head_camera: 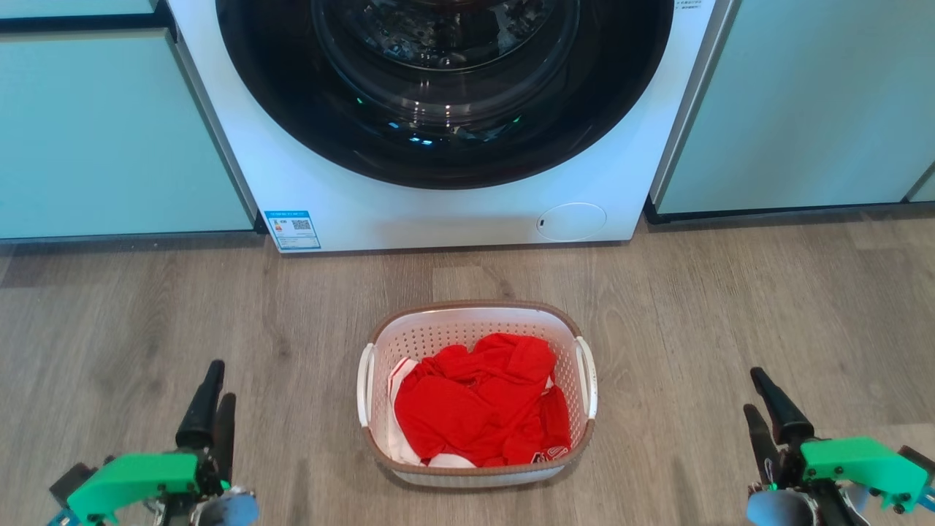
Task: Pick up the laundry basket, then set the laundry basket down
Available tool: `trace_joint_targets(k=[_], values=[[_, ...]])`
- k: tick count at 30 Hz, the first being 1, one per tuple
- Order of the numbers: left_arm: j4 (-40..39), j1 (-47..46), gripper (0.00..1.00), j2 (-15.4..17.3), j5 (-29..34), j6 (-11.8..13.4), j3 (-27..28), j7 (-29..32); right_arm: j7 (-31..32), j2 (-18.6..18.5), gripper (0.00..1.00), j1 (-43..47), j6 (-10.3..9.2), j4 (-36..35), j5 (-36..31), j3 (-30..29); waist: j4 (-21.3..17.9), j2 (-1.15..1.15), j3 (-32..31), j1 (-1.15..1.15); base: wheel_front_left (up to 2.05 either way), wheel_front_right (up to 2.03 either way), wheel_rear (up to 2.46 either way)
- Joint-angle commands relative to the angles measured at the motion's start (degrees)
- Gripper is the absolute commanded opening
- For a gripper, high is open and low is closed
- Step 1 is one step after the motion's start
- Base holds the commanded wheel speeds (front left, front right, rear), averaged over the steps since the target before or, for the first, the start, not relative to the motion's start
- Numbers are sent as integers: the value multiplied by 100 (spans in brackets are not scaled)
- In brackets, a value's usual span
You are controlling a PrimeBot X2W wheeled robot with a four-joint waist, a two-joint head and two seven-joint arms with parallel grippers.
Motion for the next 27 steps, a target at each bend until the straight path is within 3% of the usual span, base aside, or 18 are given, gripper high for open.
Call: trace_joint_targets(k=[1,12,27], values=[[-229,-222,100,50,85,17,1,-39,-63,-32,100,-268,-1,-202,-72,37,0,0,1,-1,0,0,0],[-538,-247,100,53,913,175,-117,-224,-248,-40,100,-302,-2,-484,-982,134,-7,0,11,-1,0,0,0],[-862,-278,100,57,2618,374,-422,-475,-500,-50,100,-332,-3,-831,-2464,482,-7,0,25,-1,0,0,0]])
